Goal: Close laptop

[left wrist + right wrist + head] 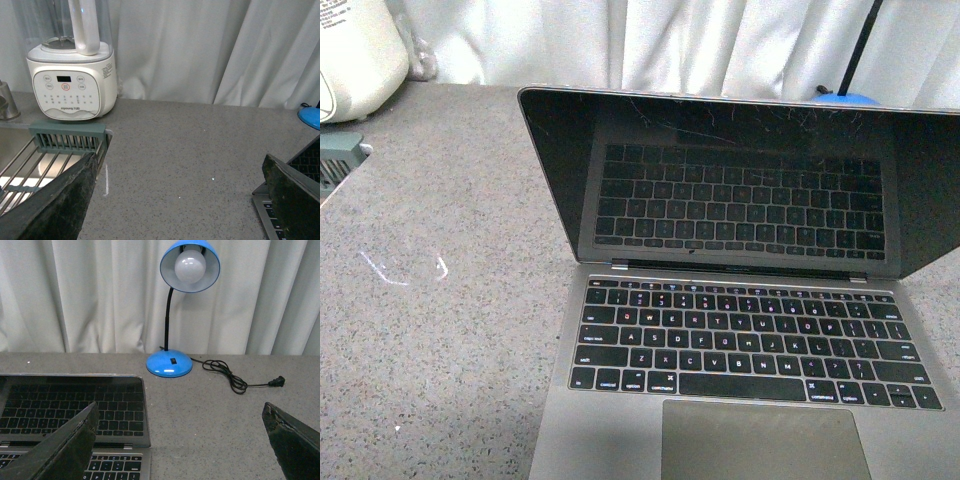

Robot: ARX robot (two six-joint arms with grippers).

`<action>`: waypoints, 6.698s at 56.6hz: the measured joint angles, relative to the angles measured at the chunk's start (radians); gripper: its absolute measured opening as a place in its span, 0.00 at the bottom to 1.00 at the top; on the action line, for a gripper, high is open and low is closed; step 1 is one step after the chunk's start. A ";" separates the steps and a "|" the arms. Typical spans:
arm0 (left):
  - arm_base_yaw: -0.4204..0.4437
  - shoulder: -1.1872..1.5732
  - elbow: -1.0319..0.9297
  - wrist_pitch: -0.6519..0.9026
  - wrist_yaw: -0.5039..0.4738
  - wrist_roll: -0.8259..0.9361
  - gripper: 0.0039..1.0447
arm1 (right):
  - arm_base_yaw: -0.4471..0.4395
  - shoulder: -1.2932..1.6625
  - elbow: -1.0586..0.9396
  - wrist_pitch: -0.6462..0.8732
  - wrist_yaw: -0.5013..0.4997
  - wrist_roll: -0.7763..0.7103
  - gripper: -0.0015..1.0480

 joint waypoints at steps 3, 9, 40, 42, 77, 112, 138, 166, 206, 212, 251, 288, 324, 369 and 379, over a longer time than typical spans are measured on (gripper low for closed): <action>0.000 0.000 0.000 0.000 0.000 0.000 0.94 | 0.000 0.000 0.000 0.000 0.000 0.000 0.91; 0.000 0.000 0.000 0.000 0.000 0.000 0.94 | 0.000 0.000 0.000 0.000 0.000 0.000 0.91; 0.000 0.000 0.000 0.000 0.000 0.000 0.94 | 0.000 0.000 0.000 0.000 0.000 0.000 0.91; 0.000 0.000 0.000 0.000 0.000 0.000 0.94 | 0.000 0.000 0.000 0.000 0.000 0.000 0.91; 0.000 0.000 0.000 0.000 0.000 0.000 0.94 | 0.000 0.000 0.000 0.000 0.000 0.000 0.91; 0.000 0.000 0.000 0.000 0.000 0.000 0.94 | 0.000 0.000 0.000 0.000 0.000 0.000 0.91; 0.000 0.000 0.000 0.000 0.000 0.001 0.25 | 0.000 0.000 0.000 0.000 0.000 0.000 0.24; -0.124 -0.011 -0.028 0.256 -0.269 -0.087 0.04 | 0.134 0.065 -0.014 0.417 0.325 -0.183 0.01; -0.109 0.947 0.278 0.886 -0.135 -0.140 0.04 | -0.215 1.185 0.204 1.212 -0.165 -0.231 0.01; -0.119 1.020 0.335 0.894 -0.132 -0.139 0.04 | -0.218 1.242 0.308 1.126 -0.229 -0.249 0.01; -0.208 1.291 0.690 0.568 0.105 0.029 0.04 | -0.106 1.494 0.802 0.439 -0.563 -0.278 0.01; -0.243 1.519 0.823 0.486 0.187 0.169 0.04 | -0.032 1.736 0.998 0.336 -0.647 -0.277 0.01; -0.259 1.580 0.784 0.445 0.243 0.261 0.04 | 0.077 1.806 0.969 0.377 -0.658 -0.090 0.01; -0.323 1.452 0.673 0.312 0.329 0.262 0.04 | 0.122 1.733 0.763 0.523 -0.620 0.095 0.01; -0.344 1.394 0.634 0.242 0.373 0.251 0.04 | 0.133 1.706 0.676 0.589 -0.575 0.171 0.01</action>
